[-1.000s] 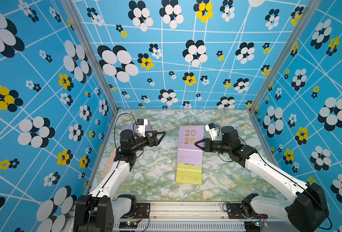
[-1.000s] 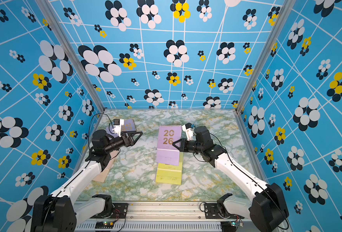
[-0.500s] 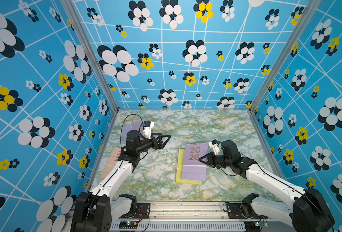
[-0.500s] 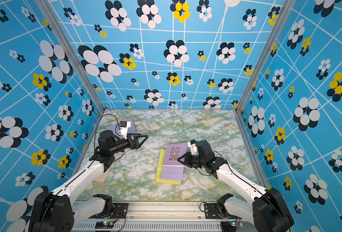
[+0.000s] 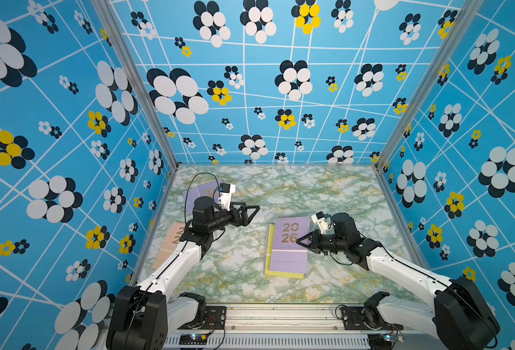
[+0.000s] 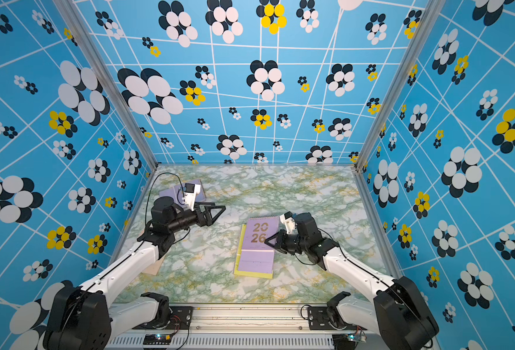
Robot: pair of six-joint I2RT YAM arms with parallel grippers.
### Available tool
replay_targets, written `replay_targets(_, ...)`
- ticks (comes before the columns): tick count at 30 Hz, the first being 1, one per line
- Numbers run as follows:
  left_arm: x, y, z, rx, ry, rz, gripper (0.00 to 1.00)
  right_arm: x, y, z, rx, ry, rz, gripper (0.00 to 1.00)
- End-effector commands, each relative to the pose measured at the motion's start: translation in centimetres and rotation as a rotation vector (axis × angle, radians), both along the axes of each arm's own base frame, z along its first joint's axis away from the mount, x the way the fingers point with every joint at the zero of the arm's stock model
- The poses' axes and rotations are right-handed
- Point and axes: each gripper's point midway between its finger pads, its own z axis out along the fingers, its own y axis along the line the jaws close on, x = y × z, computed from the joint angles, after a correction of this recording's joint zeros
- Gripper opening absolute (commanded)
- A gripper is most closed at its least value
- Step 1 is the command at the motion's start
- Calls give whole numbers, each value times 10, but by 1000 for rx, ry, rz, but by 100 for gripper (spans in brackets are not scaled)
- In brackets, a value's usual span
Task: Stack the calendars
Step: Place the calendar at the calendar.
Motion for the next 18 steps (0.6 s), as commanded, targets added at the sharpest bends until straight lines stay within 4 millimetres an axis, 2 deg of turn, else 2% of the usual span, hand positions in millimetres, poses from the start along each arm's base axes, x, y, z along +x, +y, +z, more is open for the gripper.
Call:
replay_targets(1, 2, -3, 5, 11, -25, -10, 99, 4, 7, 11, 47, -45, 28, 0)
replay_targets(18, 1, -8, 2, 18, -19, -26, 99, 3, 13, -6, 44, -3, 63, 0)
